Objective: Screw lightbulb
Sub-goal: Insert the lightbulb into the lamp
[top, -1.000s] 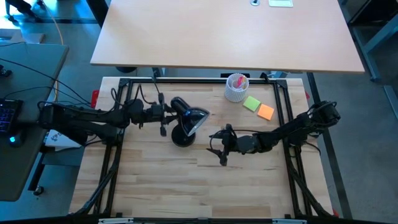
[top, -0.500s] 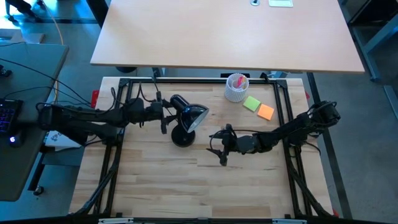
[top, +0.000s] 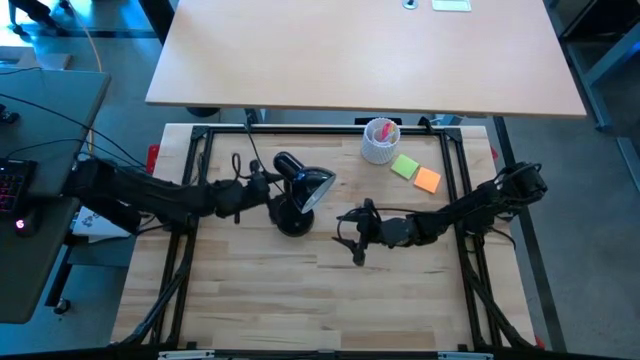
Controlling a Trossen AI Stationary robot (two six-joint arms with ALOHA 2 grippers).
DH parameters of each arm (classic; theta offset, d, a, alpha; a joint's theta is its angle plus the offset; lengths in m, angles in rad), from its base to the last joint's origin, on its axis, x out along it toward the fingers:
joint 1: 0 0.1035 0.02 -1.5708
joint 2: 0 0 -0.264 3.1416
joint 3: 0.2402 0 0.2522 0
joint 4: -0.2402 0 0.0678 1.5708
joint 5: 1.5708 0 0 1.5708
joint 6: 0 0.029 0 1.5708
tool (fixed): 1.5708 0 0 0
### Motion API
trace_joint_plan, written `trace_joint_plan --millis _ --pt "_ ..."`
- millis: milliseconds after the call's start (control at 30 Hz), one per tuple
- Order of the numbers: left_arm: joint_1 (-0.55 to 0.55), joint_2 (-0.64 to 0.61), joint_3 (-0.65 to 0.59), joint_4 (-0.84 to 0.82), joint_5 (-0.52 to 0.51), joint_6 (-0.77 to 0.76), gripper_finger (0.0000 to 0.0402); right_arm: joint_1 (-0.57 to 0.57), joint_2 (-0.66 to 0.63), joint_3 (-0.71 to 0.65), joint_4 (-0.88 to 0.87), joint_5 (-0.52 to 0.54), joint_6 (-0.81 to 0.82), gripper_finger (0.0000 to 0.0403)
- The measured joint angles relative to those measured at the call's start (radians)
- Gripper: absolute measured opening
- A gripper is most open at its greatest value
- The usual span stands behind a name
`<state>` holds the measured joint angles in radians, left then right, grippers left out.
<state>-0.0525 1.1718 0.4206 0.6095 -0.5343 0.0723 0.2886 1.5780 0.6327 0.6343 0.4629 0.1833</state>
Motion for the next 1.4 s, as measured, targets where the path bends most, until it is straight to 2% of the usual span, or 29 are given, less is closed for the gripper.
trace_joint_plan --millis 133,300,400,567,733,900,1000,1233,1400 --pt "-0.058 0.086 0.000 0.165 -0.189 0.011 0.0191 0.000 0.000 0.000 -0.002 0.000 0.002 0.0284" --pt "-0.126 0.151 0.000 0.271 -0.391 0.060 0.0173 0.000 0.000 0.000 -0.004 0.000 0.002 0.0284" --pt "-0.156 0.165 0.000 0.312 -0.433 0.078 0.0157 0.000 0.000 0.000 -0.006 0.003 0.001 0.0284" --pt "-0.167 0.165 0.000 0.318 -0.426 0.079 0.0107 0.000 0.000 0.000 -0.005 0.003 0.001 0.0284" --pt "-0.118 0.164 0.000 0.318 -0.258 0.083 0.0043 0.000 0.000 0.000 -0.005 0.003 0.001 0.0284" --pt "-0.028 0.164 0.000 0.318 -0.046 0.079 0.0040 0.000 0.000 0.000 -0.005 0.003 0.001 0.0284" --pt "0.047 0.164 0.000 0.318 0.146 0.063 0.0040 0.000 0.000 0.000 -0.006 0.003 0.001 0.0284" --pt "0.281 0.164 0.000 0.318 0.725 -0.019 0.0040 0.000 0.000 0.000 -0.008 0.003 0.002 0.0284" --pt "0.415 0.164 0.001 0.318 0.913 -0.041 0.0055 0.000 0.000 0.000 -0.009 0.002 0.021 0.0284"
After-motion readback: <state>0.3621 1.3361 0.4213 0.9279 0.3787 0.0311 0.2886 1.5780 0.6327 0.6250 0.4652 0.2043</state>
